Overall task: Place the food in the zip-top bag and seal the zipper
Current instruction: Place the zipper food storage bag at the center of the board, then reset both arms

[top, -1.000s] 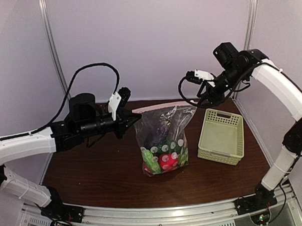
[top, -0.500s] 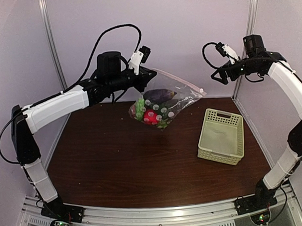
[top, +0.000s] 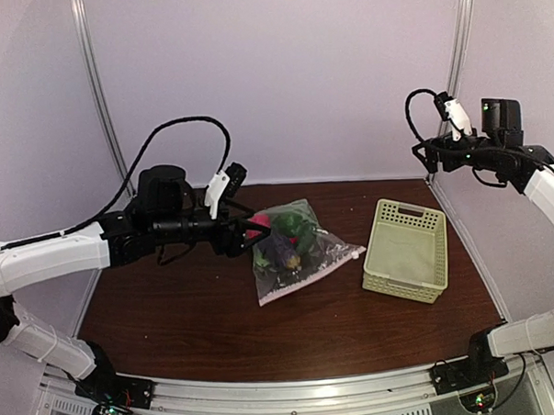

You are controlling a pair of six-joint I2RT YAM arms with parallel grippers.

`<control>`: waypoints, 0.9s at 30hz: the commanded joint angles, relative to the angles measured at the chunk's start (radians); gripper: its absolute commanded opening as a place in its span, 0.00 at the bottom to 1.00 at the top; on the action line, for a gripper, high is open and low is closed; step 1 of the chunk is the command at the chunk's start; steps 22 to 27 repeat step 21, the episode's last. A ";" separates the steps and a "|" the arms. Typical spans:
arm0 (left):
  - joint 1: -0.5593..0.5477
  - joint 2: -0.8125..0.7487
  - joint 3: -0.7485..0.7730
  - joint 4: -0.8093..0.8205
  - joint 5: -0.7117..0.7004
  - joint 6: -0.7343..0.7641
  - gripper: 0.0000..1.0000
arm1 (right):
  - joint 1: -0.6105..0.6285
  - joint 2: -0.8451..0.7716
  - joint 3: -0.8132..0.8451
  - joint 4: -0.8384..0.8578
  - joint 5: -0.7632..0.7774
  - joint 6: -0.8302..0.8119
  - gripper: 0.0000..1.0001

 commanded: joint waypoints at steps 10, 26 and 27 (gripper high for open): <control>0.010 -0.120 0.164 -0.308 -0.725 -0.052 0.97 | -0.005 -0.107 -0.125 0.124 0.156 0.199 1.00; 0.012 -0.145 0.178 -0.305 -0.939 -0.023 0.98 | -0.005 -0.135 -0.120 0.109 0.163 0.190 0.99; 0.012 -0.145 0.178 -0.305 -0.939 -0.023 0.98 | -0.005 -0.135 -0.120 0.109 0.163 0.190 0.99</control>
